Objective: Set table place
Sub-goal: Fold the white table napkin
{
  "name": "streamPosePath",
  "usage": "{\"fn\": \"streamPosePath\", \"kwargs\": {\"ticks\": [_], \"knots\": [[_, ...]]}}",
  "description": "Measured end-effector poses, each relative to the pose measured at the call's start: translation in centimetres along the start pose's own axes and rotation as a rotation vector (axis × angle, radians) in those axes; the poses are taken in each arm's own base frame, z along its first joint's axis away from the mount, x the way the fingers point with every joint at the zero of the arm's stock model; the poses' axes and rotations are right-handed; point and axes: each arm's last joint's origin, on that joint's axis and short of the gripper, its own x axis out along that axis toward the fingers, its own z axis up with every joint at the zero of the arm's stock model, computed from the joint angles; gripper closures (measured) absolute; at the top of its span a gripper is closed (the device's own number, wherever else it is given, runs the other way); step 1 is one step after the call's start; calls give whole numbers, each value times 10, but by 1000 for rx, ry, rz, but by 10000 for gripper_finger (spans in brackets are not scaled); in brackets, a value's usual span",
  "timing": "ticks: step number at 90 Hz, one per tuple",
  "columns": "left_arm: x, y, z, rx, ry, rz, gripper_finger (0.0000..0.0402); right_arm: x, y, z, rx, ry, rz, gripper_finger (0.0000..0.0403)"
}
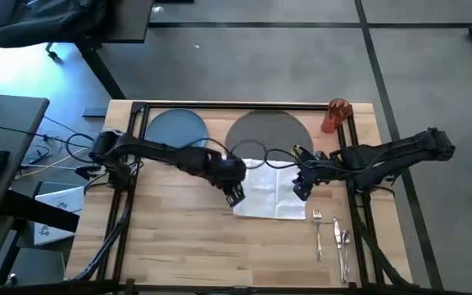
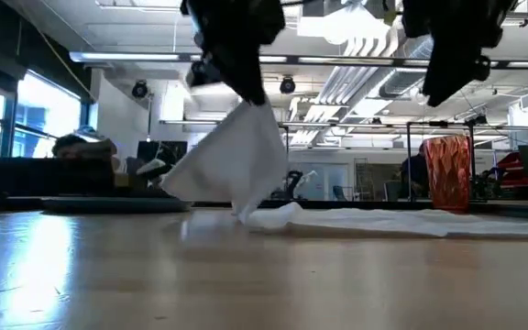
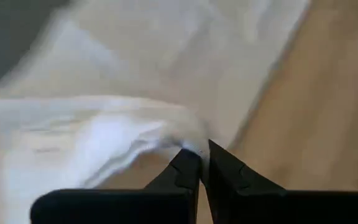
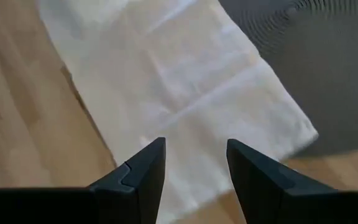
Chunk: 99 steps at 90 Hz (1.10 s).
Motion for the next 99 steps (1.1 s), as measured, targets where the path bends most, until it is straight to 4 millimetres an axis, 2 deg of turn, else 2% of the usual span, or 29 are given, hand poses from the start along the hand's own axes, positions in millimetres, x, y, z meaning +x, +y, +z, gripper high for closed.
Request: {"fn": "streamPosePath", "kwargs": {"ticks": [13,29,37,45,54,66,73,80,88,99], "knots": [[-64,32,29,114,-12,127,401,-23,9,6,-27,-67,4,247],[-148,73,67,183,-240,205,402,-41,15,14,-12,-178,-13,247],[-177,87,79,181,-376,196,402,-46,15,16,6,-192,-20,247],[-193,82,84,221,-479,79,401,-50,15,15,5,-188,-28,247],[-178,53,86,341,-450,-80,401,-51,16,14,4,-196,-33,247],[-120,-13,78,520,-257,-278,401,-52,15,11,17,-193,-48,247],[-85,-56,64,613,-136,-399,401,-52,15,11,14,-189,-50,247],[-57,-90,47,686,-43,-449,401,-52,15,10,-1,-164,-37,247],[-39,-109,35,706,18,-454,401,-52,16,9,-78,-122,-6,247],[-35,-111,35,676,39,-477,401,-43,19,4,-250,-59,65,247]]}}
